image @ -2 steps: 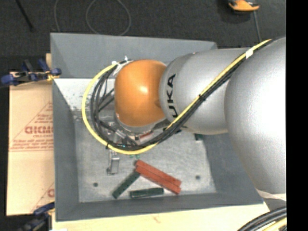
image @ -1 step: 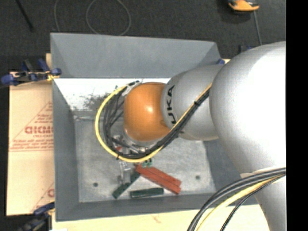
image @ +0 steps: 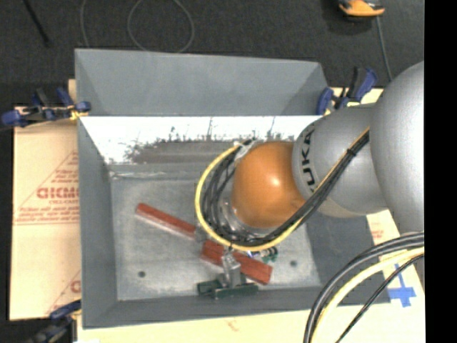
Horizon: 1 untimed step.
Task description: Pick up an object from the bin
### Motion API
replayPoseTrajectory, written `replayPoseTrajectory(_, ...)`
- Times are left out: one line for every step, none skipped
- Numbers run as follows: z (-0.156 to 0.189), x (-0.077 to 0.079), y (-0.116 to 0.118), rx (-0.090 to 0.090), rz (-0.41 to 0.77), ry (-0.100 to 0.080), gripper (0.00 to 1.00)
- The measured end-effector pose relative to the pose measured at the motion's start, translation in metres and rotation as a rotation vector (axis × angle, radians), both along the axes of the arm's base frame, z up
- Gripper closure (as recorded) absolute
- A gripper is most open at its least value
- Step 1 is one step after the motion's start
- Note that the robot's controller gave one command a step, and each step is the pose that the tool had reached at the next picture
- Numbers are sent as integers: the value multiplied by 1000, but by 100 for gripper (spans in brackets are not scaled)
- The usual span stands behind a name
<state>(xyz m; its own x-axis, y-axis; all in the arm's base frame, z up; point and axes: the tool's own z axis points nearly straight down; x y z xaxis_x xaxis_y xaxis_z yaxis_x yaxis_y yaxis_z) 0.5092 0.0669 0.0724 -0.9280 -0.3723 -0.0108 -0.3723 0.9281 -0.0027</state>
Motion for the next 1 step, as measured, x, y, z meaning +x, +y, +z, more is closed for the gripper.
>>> replayPoseTrajectory(3,-18,-66,4,-61,-21,0)
